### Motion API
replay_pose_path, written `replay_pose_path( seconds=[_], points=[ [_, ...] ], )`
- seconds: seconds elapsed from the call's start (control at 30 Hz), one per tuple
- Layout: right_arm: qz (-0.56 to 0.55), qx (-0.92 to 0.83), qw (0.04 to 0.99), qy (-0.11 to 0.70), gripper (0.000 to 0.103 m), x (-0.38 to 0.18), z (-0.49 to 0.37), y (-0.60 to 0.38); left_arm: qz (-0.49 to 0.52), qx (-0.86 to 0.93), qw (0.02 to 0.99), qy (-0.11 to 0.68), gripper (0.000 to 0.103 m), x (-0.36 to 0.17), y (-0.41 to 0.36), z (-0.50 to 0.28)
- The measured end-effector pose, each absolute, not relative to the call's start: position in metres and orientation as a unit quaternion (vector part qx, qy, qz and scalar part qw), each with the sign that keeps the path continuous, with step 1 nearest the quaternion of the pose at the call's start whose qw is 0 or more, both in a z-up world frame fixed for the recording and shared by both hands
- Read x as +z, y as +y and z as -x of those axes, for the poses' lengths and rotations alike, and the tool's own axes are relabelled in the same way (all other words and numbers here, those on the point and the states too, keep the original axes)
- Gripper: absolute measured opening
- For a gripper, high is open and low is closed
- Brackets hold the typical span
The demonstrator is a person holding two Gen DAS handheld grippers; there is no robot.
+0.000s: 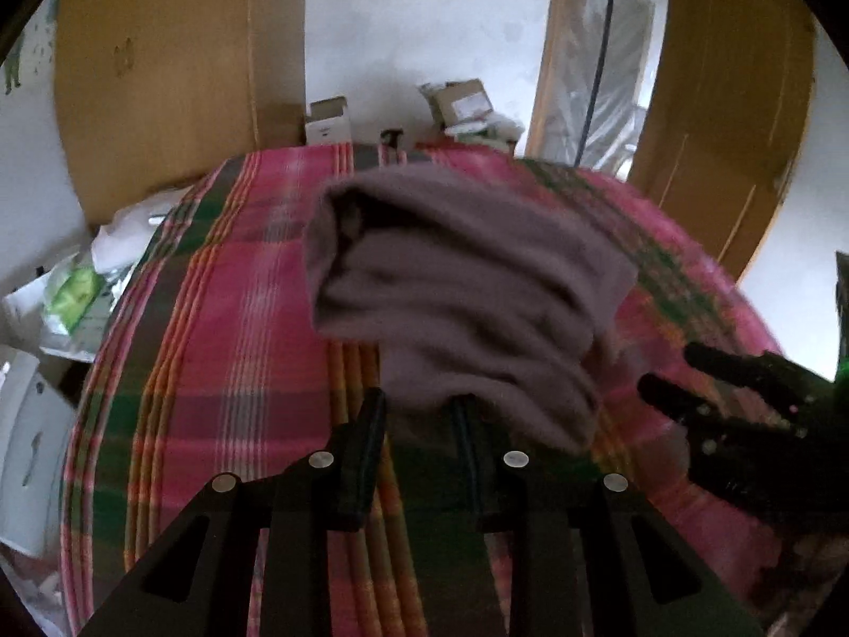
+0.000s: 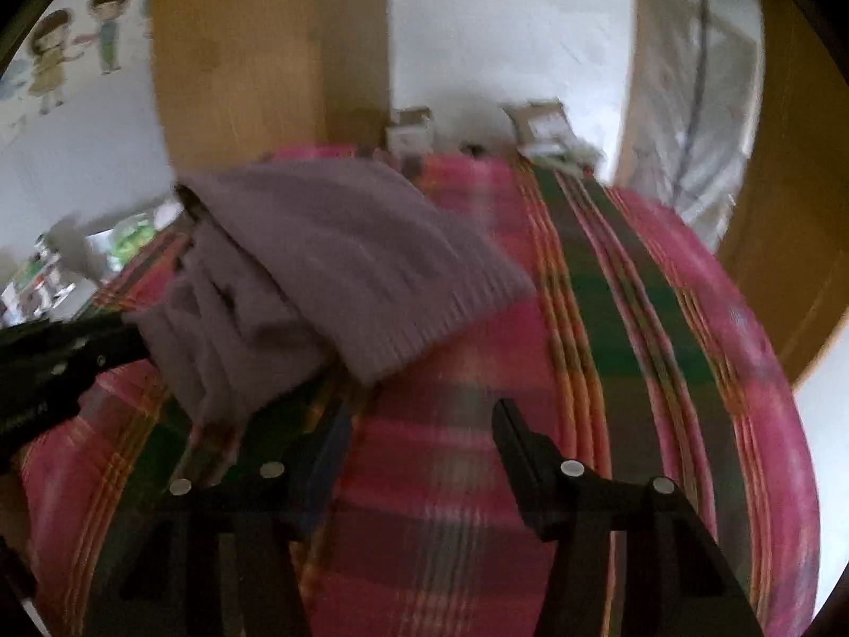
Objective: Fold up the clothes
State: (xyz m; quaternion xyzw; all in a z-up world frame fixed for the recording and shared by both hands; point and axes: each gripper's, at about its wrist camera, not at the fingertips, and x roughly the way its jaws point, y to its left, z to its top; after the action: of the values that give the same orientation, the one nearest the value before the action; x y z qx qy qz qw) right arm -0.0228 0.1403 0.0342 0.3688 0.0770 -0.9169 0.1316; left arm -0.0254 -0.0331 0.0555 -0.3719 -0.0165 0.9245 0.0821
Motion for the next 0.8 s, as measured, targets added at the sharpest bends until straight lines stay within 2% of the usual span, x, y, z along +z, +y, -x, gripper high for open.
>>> replay_pose_path(
  seconds=[0.1,0.27,0.4,0.43,0.47,0.53,0.6,0.8],
  points=[
    [-0.366,-0.912,0.157,0.102,0.057,0.033,0.036,0.126,0.352,0.932,0.092,-0.007,0.027,0.069,-0.033,0.033],
    [-0.375,-0.905,0.146,0.135,0.056,0.020,0.056,0.113,0.309,0.945,0.101,0.018,0.027,0.088,-0.036,0.040],
    [-0.374,-0.909,0.144,0.114,0.046,0.022,0.067,0.119,0.285,0.953,0.103,0.005,0.027,0.103,-0.049,0.048],
    [-0.374,-0.909,0.141,0.117,0.032,0.022,0.067,0.119,0.285,0.953,0.104,0.011,0.027,0.103,-0.048,0.052],
    [-0.375,-0.909,0.138,0.120,0.023,0.022,0.066,0.119,0.286,0.952,0.106,0.022,0.027,0.102,-0.046,0.057],
    [-0.364,-0.915,0.132,0.112,0.015,0.027,0.065,0.123,0.289,0.950,0.109,0.042,0.027,0.095,-0.042,0.063],
    [-0.354,-0.920,0.132,0.100,0.011,0.036,0.062,0.127,0.301,0.946,0.113,0.044,0.027,0.086,-0.040,0.070],
    [-0.312,-0.937,0.131,0.091,0.010,0.073,0.065,0.134,0.290,0.946,0.129,0.062,0.027,0.079,-0.040,0.083]
  ],
)
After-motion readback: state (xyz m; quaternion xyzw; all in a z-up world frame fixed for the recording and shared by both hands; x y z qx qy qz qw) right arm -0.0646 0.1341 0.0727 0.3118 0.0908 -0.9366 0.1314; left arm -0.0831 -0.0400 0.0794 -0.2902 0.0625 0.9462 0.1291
